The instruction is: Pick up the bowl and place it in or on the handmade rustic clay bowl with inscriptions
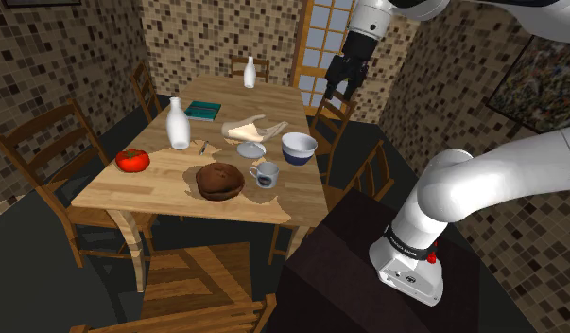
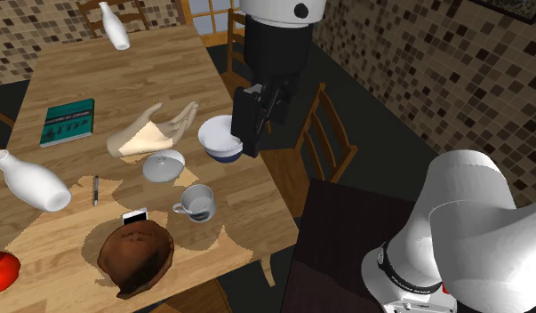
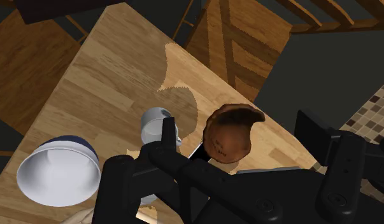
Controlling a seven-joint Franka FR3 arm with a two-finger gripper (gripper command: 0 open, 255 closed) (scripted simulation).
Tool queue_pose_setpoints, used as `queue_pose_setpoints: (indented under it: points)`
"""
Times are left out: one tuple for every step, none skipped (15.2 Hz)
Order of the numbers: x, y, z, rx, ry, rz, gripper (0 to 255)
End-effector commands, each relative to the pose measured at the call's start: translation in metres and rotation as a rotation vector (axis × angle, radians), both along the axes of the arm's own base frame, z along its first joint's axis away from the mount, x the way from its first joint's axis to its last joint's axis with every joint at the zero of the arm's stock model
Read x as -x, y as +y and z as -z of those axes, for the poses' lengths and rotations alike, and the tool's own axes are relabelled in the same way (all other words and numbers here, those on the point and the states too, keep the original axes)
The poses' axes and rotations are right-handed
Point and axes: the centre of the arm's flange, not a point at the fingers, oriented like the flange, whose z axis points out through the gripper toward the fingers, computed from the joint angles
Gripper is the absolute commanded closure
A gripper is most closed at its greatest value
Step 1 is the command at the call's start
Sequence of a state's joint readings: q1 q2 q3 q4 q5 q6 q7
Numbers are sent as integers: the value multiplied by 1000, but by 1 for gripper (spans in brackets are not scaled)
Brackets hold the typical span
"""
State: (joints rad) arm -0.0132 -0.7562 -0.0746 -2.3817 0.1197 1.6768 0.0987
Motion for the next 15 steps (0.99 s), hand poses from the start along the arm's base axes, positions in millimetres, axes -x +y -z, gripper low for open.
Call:
queue_pose_setpoints:
  points:
    - [0,0,0,0,0,0,0]
    - [-5,-10,8,-1,-1,-2,0]
    - [-9,-19,16,-2,-2,-4,0]
    - [-14,-29,24,-3,-3,-6,0]
    - [-19,-38,31,-4,-4,-7,0]
    - [-24,-48,39,-5,-6,-9,0]
    - [-29,-57,47,-6,-7,-11,0]
    - [-34,-67,55,-6,-8,-13,0]
    - [-39,-77,63,-7,-9,-15,0]
    - [-44,-86,71,-8,-10,-17,0]
    - [-49,-95,79,-9,-11,-19,0]
    - [-54,-105,87,-10,-12,-21,0]
    - [-59,-114,94,-11,-13,-22,0]
    - [-64,-124,102,-12,-14,-24,0]
    - [-69,-133,110,-13,-16,-26,0]
